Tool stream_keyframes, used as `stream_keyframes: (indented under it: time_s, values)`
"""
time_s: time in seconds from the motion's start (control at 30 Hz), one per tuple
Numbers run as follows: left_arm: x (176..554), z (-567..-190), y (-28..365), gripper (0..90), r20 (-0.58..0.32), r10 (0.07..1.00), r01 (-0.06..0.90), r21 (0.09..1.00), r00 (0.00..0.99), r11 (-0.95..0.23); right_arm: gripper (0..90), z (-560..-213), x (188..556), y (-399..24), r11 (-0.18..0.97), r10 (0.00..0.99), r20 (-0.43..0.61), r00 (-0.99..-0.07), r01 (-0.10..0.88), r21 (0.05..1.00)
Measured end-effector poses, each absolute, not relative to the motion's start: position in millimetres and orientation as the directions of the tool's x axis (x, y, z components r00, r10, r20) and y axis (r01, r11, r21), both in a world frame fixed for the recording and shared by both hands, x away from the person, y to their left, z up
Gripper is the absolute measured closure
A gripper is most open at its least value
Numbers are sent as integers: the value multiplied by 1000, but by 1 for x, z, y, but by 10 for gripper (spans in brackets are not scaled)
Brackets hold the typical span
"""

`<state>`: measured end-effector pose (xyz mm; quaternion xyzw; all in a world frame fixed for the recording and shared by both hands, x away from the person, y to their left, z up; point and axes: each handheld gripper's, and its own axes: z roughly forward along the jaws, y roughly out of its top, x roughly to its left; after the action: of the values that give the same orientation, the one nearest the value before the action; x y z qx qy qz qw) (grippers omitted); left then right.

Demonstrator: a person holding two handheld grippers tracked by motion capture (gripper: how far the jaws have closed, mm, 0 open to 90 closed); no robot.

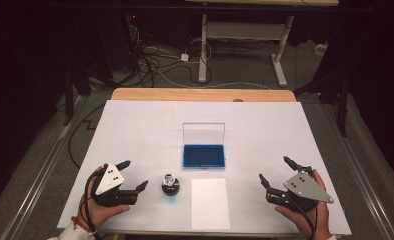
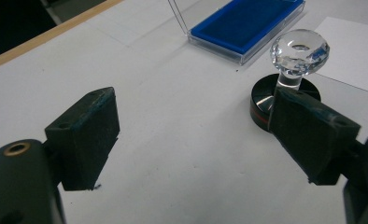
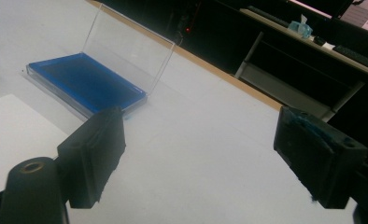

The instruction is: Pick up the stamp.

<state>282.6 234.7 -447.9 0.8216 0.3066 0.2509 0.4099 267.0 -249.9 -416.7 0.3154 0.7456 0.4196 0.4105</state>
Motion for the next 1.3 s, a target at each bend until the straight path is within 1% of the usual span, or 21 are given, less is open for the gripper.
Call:
stream_keyframes:
  time_s: [0.2,0.37,0.4,0.47,0.53,0.77,0.93,1.2,1.3]
  values:
    - [280,-448,234,167,156,699,310,814,699,-491,173,-417,267,-248,456,812,-353,-464,127,881]
    - [280,-445,237,199,131,700,338,804,702,-489,176,-419,270,-244,467,803,-360,-475,126,875]
    - [280,-443,236,211,118,701,352,800,703,-487,176,-420,271,-243,473,800,-362,-479,131,871]
    - [281,-439,236,253,64,696,400,779,715,-483,177,-421,271,-243,475,796,-358,-488,137,869]
    - [282,-436,234,242,46,685,420,759,728,-497,189,-422,272,-243,470,794,-349,-498,139,871]
    - [280,-428,218,224,97,636,383,726,766,-572,181,-424,274,-242,475,790,-348,-505,146,868]
    - [283,-424,211,224,92,611,374,717,786,-589,182,-425,274,-241,479,786,-347,-512,149,865]
    - [292,-416,181,238,104,546,364,642,831,-675,182,-428,275,-238,495,778,-355,-518,156,855]
    - [300,-415,170,239,88,521,363,619,849,-696,182,-429,276,-237,498,777,-356,-520,162,852]
